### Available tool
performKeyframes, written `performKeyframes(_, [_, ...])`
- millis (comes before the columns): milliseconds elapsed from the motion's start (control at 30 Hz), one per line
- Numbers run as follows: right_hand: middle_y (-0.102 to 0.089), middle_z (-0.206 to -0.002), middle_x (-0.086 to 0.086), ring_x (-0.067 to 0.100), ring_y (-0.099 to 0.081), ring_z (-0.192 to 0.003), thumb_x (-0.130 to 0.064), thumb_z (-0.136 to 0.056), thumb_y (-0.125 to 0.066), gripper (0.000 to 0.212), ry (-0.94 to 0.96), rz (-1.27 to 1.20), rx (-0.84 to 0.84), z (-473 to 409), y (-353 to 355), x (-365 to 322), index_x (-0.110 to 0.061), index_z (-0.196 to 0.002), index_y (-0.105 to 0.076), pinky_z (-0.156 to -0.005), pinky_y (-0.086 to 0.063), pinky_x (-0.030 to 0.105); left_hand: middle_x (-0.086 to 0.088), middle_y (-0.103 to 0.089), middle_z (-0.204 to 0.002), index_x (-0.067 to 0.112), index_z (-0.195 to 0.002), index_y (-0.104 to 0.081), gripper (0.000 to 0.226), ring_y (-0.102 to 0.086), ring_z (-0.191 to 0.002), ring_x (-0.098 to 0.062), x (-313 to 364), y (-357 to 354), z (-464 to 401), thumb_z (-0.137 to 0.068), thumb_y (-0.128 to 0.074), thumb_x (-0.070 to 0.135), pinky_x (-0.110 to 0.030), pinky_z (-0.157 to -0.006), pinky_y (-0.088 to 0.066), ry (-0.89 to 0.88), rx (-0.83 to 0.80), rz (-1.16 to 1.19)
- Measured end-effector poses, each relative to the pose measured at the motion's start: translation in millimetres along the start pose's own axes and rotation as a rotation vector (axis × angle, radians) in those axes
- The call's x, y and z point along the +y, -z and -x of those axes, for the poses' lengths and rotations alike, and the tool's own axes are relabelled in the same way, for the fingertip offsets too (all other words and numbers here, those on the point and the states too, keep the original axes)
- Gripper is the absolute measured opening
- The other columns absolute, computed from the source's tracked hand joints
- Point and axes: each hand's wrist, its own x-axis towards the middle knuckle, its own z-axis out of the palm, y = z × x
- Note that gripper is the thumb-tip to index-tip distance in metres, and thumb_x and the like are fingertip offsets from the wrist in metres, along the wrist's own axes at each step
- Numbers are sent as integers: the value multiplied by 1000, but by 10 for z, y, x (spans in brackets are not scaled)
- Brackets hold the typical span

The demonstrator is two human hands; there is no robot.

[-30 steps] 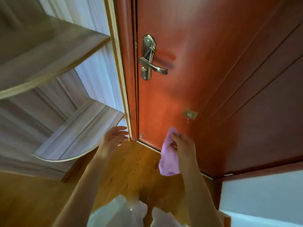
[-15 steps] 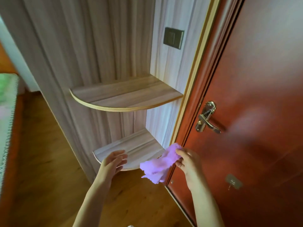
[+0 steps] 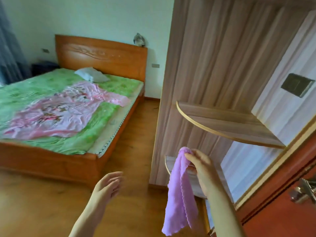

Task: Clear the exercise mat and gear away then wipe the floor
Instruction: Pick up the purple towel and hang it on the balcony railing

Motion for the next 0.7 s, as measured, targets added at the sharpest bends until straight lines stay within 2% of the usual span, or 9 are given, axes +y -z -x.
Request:
performKeyframes(33, [-66, -80, 7, 19, -60, -79, -14, -82, -66, 4, 8, 12, -65, 13, -148, 2, -14, -80, -69, -75, -47, 34, -8, -72, -98, 13, -103, -64, 22, -65, -89, -21, 18, 151, 83, -96, -45, 4, -30, -76, -46, -10, 34, 4])
performKeyframes(133, [-69, -81, 2, 14, -62, -82, -9, -87, -63, 12, 100, 137, -266, 12, -605, 7, -17, -84, -71, -80, -49, 31, -10, -71, -99, 11, -103, -64, 22, -64, -90, -24, 103, 595, 302, -95, -45, 2, -32, -82, -48, -49, 136, 28])
performKeyframes(267, [-70, -76, -14, -1, -61, -71, -10, -85, -66, 20, 289, 330, -477, 45, -1336, -88, -28, -83, -71, -66, -47, 14, -12, -70, -99, 6, -107, -61, 21, -64, -87, -22, 223, 1135, 484, -95, -45, 0, -19, -70, -53, -96, 251, 53])
performKeyframes(400, [-72, -77, -9, 0, -60, -68, -13, -83, -70, 12, 344, 367, -615, 37, -2151, -145, -23, -84, -73, -65, -48, 16, -13, -68, -102, 3, -109, -61, 21, -62, -84, -18, 327, 1744, 537, -94, -47, 0, -11, -61, -50, -121, 341, 84])
performKeyframes(467, [-71, -75, -11, -2, -61, -67, -10, -82, -70, 16, 359, 357, -679, 21, -2567, -164, -25, -83, -72, -65, -48, 15, -13, -69, -101, 5, -108, -61, 23, -64, -83, -16, 397, 2073, 556, -86, -60, 7, -12, -62, -51, -138, 378, 100])
performKeyframes(567, [-70, -69, -16, -5, -60, -65, -5, -82, -68, 25, 367, 329, -744, 10, -3242, -179, -30, -80, -70, -63, -47, 13, -7, -72, -95, 10, -104, -63, 25, -66, -85, -15, 535, 2614, 542, -79, -64, 16, -16, -65, -50, -158, 461, 115])
performKeyframes(633, [-69, -66, -16, -4, -60, -64, -7, -82, -68, 22, 359, 317, -798, 6, -3696, -156, -28, -79, -70, -61, -46, 13, -5, -71, -93, 12, -101, -64, 14, -65, -88, -17, 620, 2967, 497, -89, -59, 16, -18, -67, -49, -173, 526, 132])
performKeyframes(700, [-68, -66, -16, -2, -60, -65, -8, -83, -67, 22, 352, 303, -841, -8, -4112, -128, -29, -77, -70, -60, -47, 15, -6, -70, -95, 12, -99, -64, 18, -64, -90, -19, 715, 3286, 445, -96, -46, 16, -24, -72, -47, -183, 580, 163])
